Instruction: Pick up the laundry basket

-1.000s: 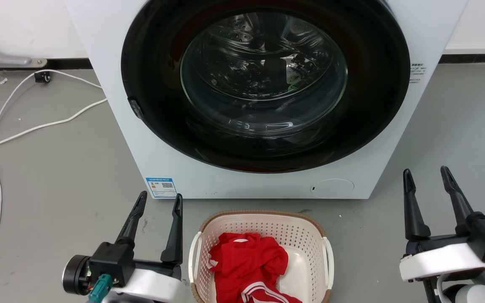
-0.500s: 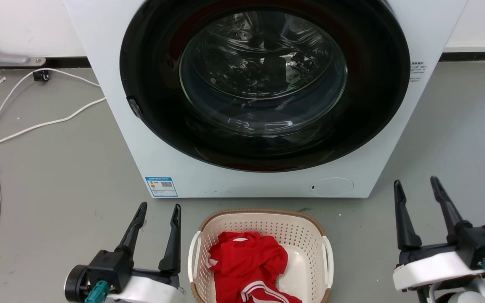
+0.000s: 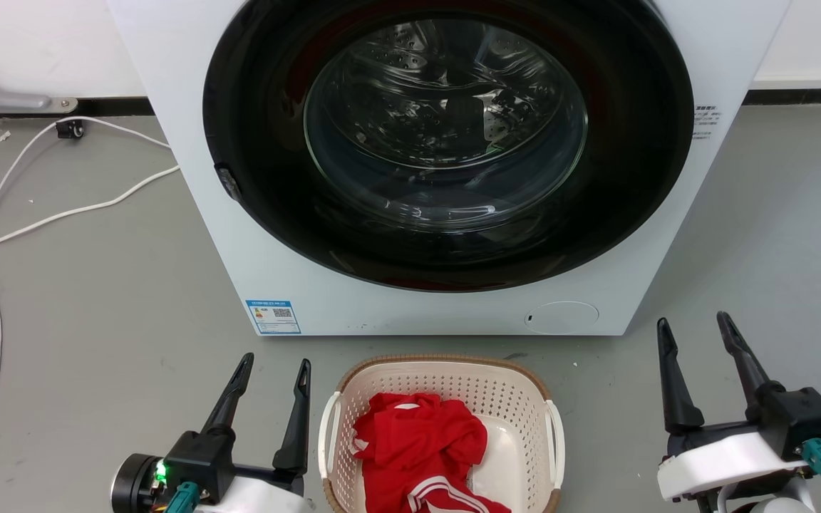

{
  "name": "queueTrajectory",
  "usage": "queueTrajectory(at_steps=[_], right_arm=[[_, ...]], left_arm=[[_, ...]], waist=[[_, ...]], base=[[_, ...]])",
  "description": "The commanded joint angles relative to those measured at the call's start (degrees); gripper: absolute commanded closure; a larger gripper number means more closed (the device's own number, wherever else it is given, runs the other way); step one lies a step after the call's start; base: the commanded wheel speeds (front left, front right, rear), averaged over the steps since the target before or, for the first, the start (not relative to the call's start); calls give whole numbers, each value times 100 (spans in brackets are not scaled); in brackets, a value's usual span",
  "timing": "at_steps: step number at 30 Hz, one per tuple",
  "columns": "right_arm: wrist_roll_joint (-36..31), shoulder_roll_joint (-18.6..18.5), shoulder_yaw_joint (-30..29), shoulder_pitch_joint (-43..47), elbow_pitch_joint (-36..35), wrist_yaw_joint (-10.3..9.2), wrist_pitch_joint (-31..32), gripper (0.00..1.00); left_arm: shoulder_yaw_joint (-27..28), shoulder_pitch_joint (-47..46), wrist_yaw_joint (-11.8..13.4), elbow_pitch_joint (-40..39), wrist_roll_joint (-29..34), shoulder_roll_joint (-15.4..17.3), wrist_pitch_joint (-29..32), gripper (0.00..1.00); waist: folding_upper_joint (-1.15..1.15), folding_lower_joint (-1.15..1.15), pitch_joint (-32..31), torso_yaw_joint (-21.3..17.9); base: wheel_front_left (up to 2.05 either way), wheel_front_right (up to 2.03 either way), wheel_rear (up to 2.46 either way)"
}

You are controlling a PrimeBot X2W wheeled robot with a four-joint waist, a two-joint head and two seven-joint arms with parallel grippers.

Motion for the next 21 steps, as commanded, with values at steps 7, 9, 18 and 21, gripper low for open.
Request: queueTrajectory(at_steps=[7, 9, 18, 21], right_arm=[[118, -12, 58, -71, 185, -2, -14, 0], [148, -12, 50, -96, 185, -2, -14, 0], [162, -12, 34, -74, 169, -2, -14, 0], [174, -12, 36, -90, 158, -2, -14, 0]], left_arm=[[60, 3, -27, 131, -10, -20, -44, 0], [67, 3, -38, 155, 16, -25, -44, 0], [67, -3, -41, 165, -59, -29, -44, 0], [53, 2, -51, 180, -106, -29, -44, 0]], waist=[[0, 0, -18, -2], [0, 0, -27, -9], [0, 0, -31, 3], [0, 0, 2, -3]], base=[[0, 0, 0], [0, 0, 0], [0, 0, 0], [0, 0, 0]])
